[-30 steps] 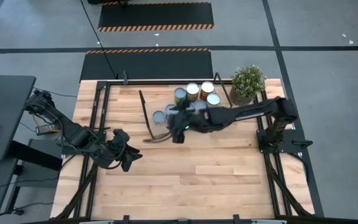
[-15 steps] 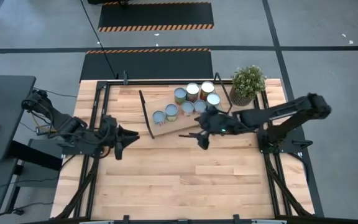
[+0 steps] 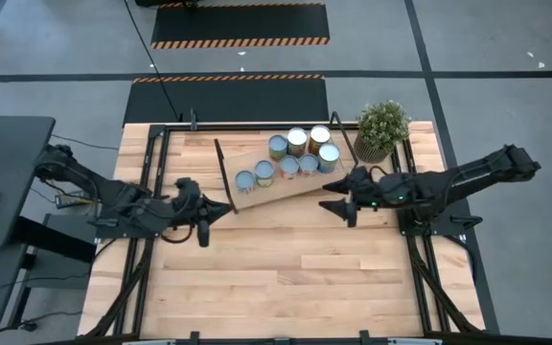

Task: Pick and place cans onto a shelf
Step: Return to Home Position

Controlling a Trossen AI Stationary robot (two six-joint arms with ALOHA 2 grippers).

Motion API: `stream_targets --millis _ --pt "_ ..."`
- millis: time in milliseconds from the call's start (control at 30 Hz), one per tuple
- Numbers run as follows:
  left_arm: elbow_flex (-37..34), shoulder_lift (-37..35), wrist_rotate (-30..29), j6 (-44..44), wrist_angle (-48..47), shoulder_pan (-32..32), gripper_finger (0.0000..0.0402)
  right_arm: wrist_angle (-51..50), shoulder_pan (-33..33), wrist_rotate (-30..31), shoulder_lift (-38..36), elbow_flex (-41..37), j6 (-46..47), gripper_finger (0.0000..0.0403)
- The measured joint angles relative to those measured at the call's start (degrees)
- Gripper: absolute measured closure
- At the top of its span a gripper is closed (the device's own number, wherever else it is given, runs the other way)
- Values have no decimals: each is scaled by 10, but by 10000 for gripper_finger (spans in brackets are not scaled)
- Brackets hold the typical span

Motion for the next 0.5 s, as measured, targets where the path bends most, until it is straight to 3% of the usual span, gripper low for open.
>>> stream_targets --millis 233,400,500 --pt "0 37 94 49 79 41 398 116 -14 7 -97 -137 71 57" --pt "-3 39 101 61 96 58 398 136 -19 7 -152 -188 97 57" --pt "-59 39 107 64 223 57 399 135 -20 6 -177 -206 100 57"
